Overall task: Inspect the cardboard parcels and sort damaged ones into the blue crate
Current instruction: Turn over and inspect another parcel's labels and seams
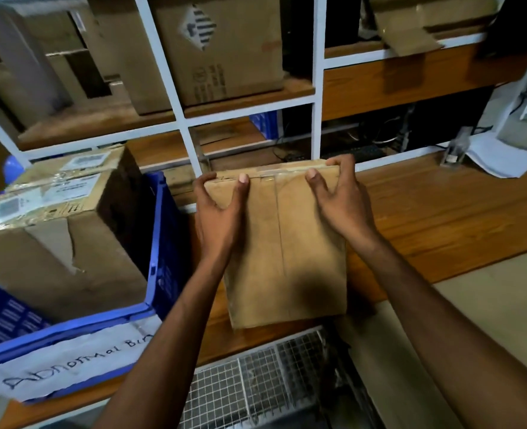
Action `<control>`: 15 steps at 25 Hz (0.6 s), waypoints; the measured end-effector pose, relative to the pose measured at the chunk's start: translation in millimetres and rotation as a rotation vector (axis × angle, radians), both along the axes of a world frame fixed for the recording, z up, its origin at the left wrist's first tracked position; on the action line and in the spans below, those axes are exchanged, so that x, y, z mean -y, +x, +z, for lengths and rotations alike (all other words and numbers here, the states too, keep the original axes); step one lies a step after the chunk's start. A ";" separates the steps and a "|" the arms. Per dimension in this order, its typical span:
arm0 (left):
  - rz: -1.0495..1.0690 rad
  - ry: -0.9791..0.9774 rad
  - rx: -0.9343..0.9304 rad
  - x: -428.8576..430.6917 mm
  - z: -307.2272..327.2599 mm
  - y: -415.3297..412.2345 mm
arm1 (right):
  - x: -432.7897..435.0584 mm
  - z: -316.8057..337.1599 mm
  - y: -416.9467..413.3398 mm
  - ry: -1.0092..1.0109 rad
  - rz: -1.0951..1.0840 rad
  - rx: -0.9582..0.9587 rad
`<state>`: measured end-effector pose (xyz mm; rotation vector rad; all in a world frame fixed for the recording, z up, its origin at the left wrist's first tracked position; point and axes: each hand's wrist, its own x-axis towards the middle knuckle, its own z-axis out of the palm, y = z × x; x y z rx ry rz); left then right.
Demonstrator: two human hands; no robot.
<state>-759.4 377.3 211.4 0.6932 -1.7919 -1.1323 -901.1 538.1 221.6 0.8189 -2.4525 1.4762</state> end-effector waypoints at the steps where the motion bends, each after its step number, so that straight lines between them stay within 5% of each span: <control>1: 0.032 -0.014 0.016 3.9 0.7 -3.0 | 7.0 -0.3 -2.0 -0.022 -0.035 -0.022; 15: 0.149 -0.195 0.165 20.1 -7.7 -38.9 | 48.6 -9.8 -17.4 -0.015 -0.091 -0.002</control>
